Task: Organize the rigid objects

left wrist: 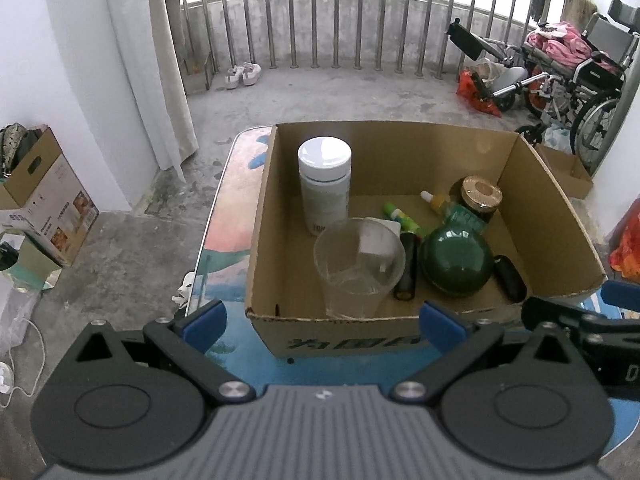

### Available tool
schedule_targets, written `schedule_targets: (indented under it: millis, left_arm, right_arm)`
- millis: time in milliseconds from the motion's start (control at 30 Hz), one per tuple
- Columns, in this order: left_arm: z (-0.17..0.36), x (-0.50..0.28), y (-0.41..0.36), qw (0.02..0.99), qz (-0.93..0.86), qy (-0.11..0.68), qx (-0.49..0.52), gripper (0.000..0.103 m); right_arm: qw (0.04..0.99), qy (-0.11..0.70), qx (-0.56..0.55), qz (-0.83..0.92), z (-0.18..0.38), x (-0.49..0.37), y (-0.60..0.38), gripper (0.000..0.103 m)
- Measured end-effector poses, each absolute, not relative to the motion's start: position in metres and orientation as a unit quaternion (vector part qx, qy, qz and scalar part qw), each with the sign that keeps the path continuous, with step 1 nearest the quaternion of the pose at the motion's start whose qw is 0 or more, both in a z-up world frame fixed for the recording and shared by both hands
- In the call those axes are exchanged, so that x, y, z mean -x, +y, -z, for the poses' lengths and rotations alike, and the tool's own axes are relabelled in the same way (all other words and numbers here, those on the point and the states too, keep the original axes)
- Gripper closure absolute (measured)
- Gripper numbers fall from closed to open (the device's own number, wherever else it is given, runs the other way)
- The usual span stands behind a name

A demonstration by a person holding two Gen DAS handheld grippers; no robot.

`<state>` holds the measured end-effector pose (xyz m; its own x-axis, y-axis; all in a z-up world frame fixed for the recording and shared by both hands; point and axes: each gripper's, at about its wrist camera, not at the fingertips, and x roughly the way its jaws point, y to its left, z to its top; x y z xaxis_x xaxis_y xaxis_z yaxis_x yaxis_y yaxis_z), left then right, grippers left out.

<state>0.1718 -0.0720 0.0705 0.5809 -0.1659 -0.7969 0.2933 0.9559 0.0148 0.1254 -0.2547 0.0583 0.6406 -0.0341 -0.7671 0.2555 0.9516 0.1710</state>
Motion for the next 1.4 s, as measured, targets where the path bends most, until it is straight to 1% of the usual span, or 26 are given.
schedule_targets:
  millis: [433, 1400]
  left_arm:
    - [-0.072, -0.176, -0.071, 0.883, 0.133, 0.445, -0.071, 0.0]
    - [-0.069, -0.177, -0.07, 0.88, 0.127, 0.452, -0.071, 0.0]
  right_arm:
    - [0.89, 0.431, -0.128, 0.079, -0.054, -0.141, -0.254, 0.001]
    - [0.886, 0.437, -0.136, 0.075, -0.051, -0.14, -0.255, 0.001]
